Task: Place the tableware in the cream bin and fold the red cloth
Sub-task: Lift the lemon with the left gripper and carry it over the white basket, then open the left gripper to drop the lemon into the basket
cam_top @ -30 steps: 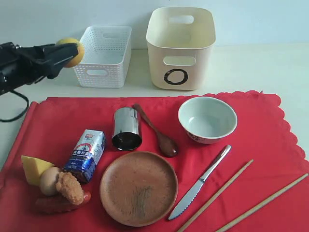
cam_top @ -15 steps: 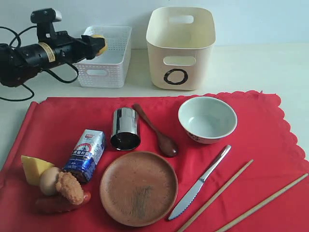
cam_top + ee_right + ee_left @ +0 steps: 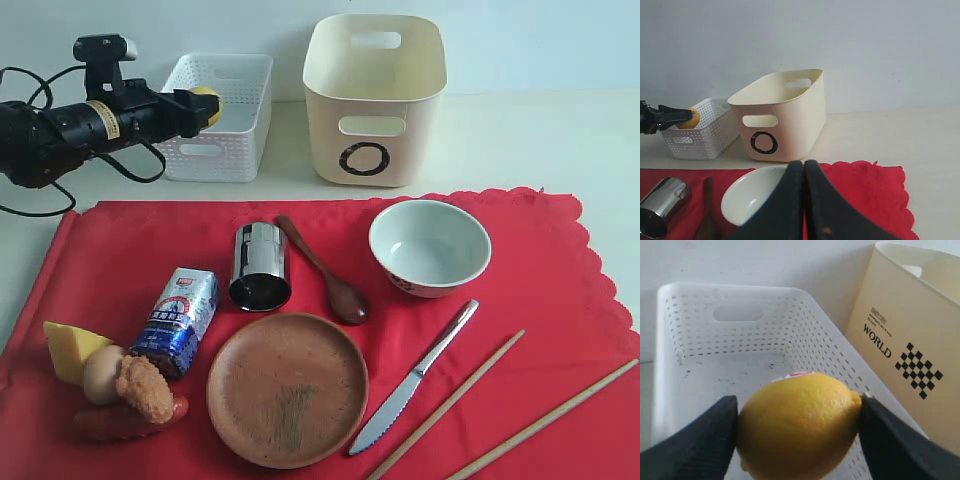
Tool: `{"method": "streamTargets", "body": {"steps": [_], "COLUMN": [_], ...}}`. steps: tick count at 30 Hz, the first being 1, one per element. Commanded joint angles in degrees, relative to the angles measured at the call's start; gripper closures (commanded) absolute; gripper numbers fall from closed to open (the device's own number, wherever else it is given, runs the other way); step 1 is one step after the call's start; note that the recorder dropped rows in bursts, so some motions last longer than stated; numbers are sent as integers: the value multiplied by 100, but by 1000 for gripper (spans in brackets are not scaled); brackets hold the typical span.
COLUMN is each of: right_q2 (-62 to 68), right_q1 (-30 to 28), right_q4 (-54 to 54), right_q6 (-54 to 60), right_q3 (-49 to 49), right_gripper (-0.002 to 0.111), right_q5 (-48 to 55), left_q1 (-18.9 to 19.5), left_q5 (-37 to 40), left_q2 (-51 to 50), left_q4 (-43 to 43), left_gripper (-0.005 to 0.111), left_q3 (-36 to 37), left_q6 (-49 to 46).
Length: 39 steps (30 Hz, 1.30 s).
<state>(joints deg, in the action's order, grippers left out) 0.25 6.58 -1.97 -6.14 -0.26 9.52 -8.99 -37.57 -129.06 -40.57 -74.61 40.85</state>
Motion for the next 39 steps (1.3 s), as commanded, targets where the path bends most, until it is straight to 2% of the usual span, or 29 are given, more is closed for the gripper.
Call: {"method": "streamTargets", "body": {"steps": [1,5,11,20,24,28,35,37,39], "right_q2": [-25,-25,-25,-25,-25,-25,-25,-25,-25], "right_q1": [8,8,8,8,8,8,8,8,8], "right_q4": [37,37,37,37,37,37,37,37,37], "right_q6": [10,10,10,10,10,10,10,10,10], "right_q3": [26,26,26,26,26,26,26,26,26], "right_gripper": [108,108,108,108,108,108,108,108,108], "right_q5": [-59,-59,-59,-59,-59,-59,-59,-59,-59], "left_q1": [-18,-18,-18,-18,-18,-18,-18,-18,-18], "left_q5": [-10,-25,-6,639,647,647,647,568,407], "left_q2": [3,3,40,504,695,948,1414,1544,1702], "left_q4": [55,55,35,-486,-1145,-2056,-4194,-4777,-5543], "left_gripper": [79,60,44,24,23,23,23,26,34], "left_q3": [-19,-19,-19,4,4,4,4,4,4], "left_q6": [-18,8,363,478,894,1733,3286,3912,4596]}}
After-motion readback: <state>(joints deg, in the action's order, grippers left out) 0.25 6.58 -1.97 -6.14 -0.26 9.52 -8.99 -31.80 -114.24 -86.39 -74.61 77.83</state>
